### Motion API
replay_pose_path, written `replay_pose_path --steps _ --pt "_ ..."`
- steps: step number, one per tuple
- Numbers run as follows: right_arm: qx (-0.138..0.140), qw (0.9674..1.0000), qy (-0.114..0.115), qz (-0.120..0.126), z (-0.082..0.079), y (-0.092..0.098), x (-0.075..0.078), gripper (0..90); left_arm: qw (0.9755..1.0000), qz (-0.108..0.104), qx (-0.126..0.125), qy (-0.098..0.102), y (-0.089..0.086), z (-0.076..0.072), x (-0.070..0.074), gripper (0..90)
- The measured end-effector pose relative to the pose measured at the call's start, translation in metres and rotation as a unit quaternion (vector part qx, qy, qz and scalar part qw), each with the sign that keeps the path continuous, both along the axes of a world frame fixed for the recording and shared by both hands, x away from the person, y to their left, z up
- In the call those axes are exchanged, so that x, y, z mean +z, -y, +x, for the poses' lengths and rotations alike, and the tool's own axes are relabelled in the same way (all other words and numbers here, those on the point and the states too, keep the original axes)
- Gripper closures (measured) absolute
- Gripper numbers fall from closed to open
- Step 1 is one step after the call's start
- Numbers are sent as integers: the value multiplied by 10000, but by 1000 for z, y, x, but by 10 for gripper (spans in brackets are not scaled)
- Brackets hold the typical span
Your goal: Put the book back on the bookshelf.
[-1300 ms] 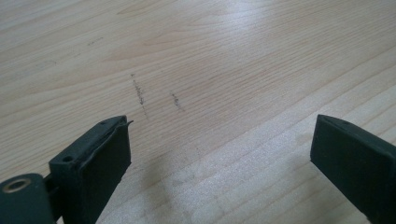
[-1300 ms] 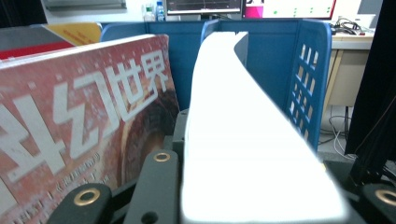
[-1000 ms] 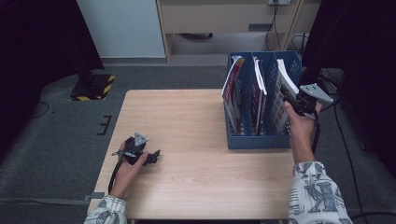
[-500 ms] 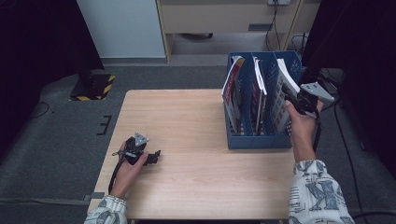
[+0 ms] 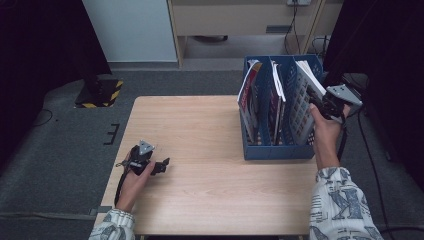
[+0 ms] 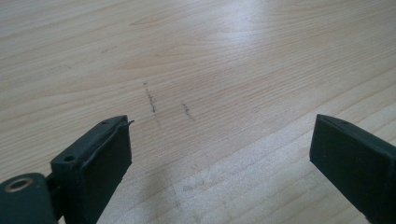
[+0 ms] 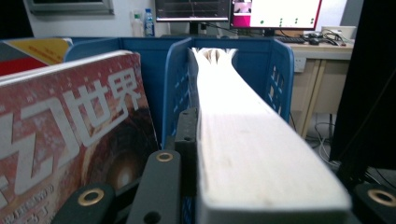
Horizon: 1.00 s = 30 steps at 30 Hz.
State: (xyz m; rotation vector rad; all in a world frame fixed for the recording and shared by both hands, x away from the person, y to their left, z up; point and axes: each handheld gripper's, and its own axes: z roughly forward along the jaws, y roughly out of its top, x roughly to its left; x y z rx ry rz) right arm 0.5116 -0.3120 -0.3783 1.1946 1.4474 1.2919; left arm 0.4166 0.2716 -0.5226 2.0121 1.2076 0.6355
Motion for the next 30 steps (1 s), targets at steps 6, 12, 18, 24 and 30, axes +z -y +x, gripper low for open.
replay_pose_path --steps 6,12,18,24,30 --pt "-92 9998 195 36 4 2 7 736 10000 18 -20 -11 2 1 -2 55" --pt "-252 9995 190 -84 10 1 3 736 10000 -28 11 32 1 2 -2 57" --pt "-280 9994 98 -159 15 -3 -6 736 10000 -32 0 29 1 3 -3 58" --pt "-135 9993 140 -306 13 -11 -8 735 10000 -24 -12 48 2 3 -2 58" --pt "-137 9991 168 -361 8 -21 -11 733 10000 -3 -9 59 1 2 -1 58"
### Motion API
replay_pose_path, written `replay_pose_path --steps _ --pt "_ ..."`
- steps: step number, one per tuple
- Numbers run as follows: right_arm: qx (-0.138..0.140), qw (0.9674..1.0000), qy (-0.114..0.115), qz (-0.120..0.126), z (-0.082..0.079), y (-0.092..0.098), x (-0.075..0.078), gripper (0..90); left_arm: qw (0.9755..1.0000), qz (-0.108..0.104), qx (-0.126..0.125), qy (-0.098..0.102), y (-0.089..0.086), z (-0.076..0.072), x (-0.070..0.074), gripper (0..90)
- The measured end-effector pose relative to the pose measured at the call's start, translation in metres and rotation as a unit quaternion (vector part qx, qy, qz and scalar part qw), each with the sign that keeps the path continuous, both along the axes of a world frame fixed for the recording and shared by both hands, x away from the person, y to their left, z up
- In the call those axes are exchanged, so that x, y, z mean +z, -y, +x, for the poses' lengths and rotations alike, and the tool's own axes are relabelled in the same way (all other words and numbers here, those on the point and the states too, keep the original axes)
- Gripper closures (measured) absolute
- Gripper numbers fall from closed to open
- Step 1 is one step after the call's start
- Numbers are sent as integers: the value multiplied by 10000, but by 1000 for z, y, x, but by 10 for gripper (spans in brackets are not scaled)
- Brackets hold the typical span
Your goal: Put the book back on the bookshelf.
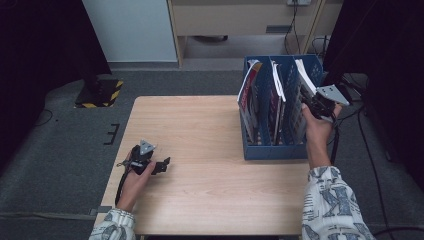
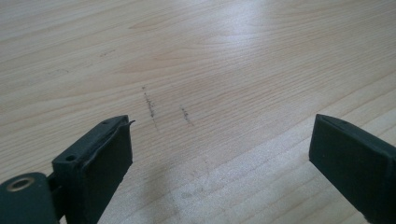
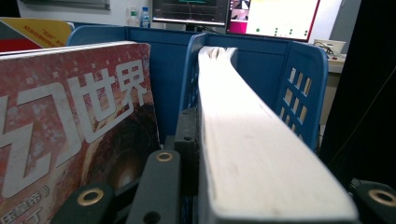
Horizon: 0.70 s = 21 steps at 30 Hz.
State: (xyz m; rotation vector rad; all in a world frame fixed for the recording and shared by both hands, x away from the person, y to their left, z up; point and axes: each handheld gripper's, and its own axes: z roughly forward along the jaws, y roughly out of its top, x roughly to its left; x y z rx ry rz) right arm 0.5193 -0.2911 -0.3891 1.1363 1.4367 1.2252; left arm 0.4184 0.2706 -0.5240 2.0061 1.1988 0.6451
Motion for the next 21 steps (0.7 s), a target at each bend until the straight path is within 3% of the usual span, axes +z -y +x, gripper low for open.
replay_pose_path --steps 7,17,21 --pt "40 10000 -74 -43 -2 -7 1 727 10000 7 -16 -50 -1 0 -1 56" --pt "68 9996 -256 79 -5 -7 6 692 10000 44 -23 -73 -1 0 0 55" --pt "77 9996 -276 40 -7 -7 8 671 9998 84 -70 -183 -2 1 -1 49"
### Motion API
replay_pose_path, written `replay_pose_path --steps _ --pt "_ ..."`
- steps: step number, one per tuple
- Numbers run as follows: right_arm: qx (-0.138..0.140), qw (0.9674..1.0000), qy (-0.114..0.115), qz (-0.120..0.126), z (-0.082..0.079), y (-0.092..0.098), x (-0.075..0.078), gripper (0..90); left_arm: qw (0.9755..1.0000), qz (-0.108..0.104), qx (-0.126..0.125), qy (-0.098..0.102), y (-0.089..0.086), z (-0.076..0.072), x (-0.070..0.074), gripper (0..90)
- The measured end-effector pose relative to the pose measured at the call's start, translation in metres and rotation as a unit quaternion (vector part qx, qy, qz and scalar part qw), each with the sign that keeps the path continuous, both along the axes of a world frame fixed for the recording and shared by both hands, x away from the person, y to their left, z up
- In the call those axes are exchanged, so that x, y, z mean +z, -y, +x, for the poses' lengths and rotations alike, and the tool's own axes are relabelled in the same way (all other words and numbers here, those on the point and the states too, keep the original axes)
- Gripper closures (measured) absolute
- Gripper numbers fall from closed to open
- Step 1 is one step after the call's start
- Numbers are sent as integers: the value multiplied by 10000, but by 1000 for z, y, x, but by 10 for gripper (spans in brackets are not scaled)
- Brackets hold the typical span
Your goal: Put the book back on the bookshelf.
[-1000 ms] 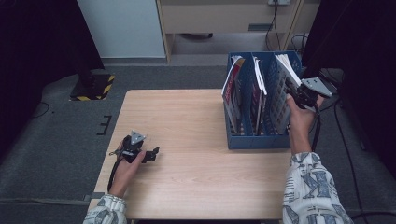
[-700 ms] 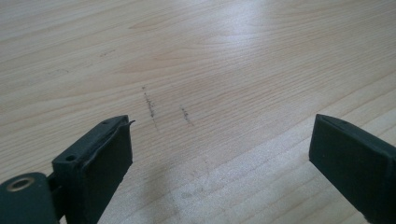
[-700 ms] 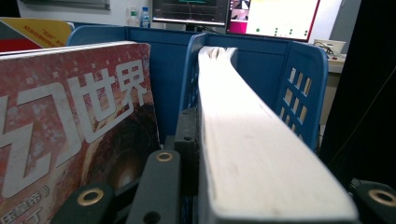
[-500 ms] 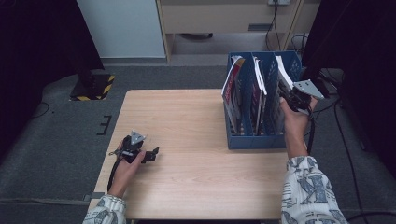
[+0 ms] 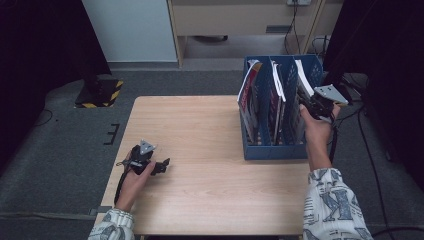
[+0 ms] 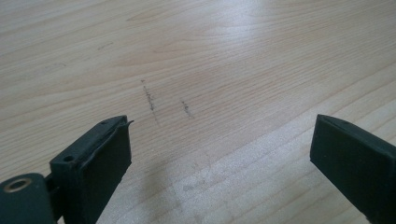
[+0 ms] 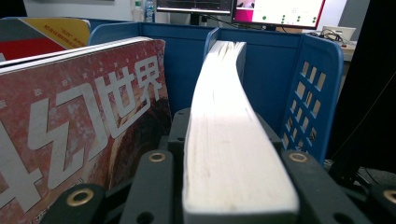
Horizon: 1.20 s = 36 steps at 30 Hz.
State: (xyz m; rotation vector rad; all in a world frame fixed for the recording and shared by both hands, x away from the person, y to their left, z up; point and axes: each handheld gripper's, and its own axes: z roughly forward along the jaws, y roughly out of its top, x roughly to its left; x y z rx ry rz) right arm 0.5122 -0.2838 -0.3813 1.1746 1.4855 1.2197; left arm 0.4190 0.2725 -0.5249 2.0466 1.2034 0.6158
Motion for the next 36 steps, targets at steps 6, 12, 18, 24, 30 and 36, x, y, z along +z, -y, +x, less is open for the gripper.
replay_pose_path --steps 6,12,18,24,30,36 --pt "-53 9999 -81 47 -1 3 0 616 10000 37 -40 -82 1 1 -3 49" --pt "-45 9998 -123 124 -1 5 -1 574 9998 115 -69 -156 3 1 -5 49" --pt "-1 9997 -171 150 0 6 -3 529 9997 138 -93 -170 5 1 -6 49" --pt "3 9997 -174 182 -1 7 -4 463 9998 131 -81 -162 4 1 -6 49" --pt "22 9996 -204 182 -3 9 -3 370 9997 145 -85 -167 4 1 -6 49" --pt "158 9994 -270 130 -7 9 -3 304 9997 166 -97 -179 4 1 -7 49"
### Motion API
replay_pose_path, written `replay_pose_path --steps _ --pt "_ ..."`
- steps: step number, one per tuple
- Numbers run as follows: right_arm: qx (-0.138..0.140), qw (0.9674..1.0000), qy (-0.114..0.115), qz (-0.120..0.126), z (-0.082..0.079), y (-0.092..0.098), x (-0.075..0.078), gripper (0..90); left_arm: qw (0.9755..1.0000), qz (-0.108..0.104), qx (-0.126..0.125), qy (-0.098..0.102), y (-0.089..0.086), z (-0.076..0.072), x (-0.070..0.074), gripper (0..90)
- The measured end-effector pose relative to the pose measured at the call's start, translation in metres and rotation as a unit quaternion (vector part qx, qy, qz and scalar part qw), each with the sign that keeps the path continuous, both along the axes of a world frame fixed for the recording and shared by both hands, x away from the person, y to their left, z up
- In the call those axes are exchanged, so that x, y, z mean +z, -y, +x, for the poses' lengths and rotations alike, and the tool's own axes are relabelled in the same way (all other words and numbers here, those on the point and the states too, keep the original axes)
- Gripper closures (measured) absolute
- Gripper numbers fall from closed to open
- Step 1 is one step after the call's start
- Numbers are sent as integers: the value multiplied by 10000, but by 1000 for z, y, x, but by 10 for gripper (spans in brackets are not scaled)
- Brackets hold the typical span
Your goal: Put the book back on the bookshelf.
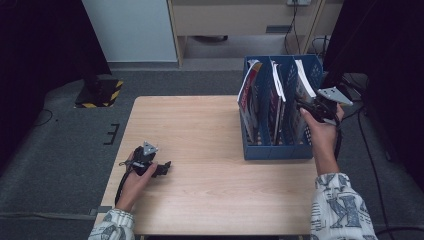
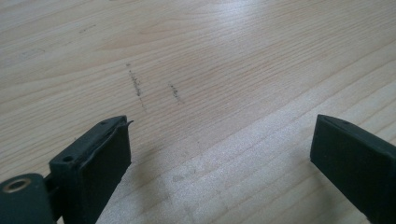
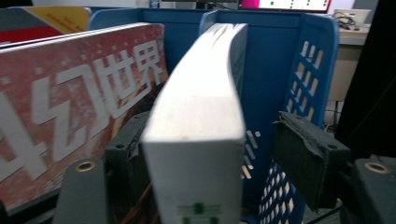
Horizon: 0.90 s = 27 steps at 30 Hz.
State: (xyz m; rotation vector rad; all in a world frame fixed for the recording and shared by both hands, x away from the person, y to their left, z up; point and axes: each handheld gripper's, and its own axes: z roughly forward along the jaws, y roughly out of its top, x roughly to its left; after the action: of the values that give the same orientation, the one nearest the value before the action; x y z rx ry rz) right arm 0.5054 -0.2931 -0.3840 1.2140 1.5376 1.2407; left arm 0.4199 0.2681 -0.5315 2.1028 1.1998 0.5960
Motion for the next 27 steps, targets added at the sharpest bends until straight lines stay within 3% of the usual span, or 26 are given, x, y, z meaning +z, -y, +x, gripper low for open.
replay_pose_path --steps 5,15,27 --pt "32 10000 -19 9 -5 -1 1 262 10000 -6 21 8 0 0 0 48" --pt "75 9996 -264 45 -14 3 -5 144 10000 49 -7 -28 1 0 -1 48" --pt "33 9992 -351 164 -27 6 -6 114 9999 25 73 -64 0 1 -3 20"
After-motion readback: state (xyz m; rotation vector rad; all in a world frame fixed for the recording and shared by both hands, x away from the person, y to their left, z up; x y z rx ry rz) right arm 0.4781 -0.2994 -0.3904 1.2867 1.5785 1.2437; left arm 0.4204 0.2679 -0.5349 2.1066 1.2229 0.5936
